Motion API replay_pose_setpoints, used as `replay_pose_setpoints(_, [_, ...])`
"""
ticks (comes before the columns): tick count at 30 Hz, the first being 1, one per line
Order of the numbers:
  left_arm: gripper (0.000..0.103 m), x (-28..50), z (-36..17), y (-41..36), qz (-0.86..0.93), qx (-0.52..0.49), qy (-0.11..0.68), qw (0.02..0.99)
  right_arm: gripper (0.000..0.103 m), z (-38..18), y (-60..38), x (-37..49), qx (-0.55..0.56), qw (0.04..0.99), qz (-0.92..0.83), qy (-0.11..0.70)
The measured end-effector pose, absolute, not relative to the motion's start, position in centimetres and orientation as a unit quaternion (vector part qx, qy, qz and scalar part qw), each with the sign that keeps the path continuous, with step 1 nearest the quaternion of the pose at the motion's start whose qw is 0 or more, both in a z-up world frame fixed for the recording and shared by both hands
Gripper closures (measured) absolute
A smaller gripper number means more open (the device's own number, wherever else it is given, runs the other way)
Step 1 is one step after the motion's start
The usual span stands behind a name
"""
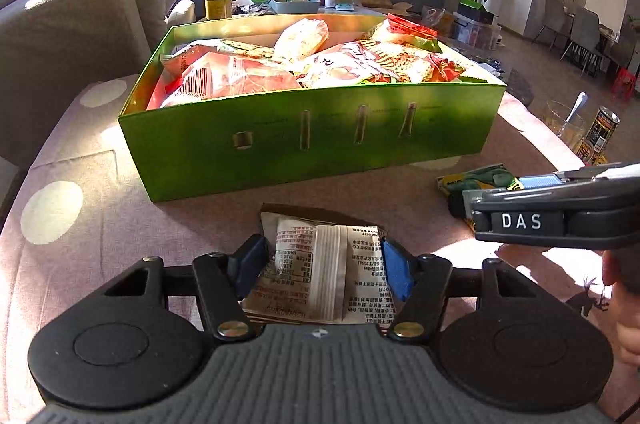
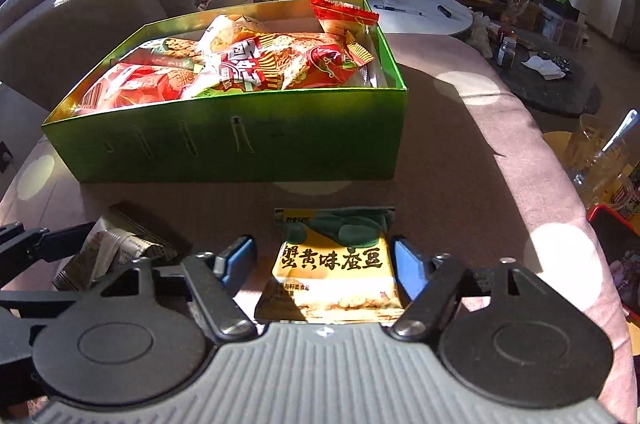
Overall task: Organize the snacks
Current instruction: 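Grasp the white paper packet with the left gripper while the right grasps the yellow bean packet, then carry the white packet left and the yellow bean packet right over the box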
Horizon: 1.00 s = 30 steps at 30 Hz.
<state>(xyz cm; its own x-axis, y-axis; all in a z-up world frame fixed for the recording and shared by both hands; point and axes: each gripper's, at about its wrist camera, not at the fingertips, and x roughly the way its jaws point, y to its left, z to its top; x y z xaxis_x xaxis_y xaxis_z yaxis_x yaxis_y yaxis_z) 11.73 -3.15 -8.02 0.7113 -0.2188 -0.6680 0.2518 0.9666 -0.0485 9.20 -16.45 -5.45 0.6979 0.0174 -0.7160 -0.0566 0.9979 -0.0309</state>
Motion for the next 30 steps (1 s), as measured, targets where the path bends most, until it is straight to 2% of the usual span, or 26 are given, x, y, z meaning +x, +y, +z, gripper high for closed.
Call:
replay_pose_setpoints(5, [0.047,11.1,-7.2,-2.9,-0.127,0.019,0.346,0.929,0.023,-4.6,-17.2,8.6,0.026,0.919,0.05,0.39])
replay_pose_setpoints(30, [0.047,7.2,-2.0,-2.3,-0.12,0.014,0.268,0.956,0.023,1.0,-16.7,4.8,0.048,0.948,0.093,0.3])
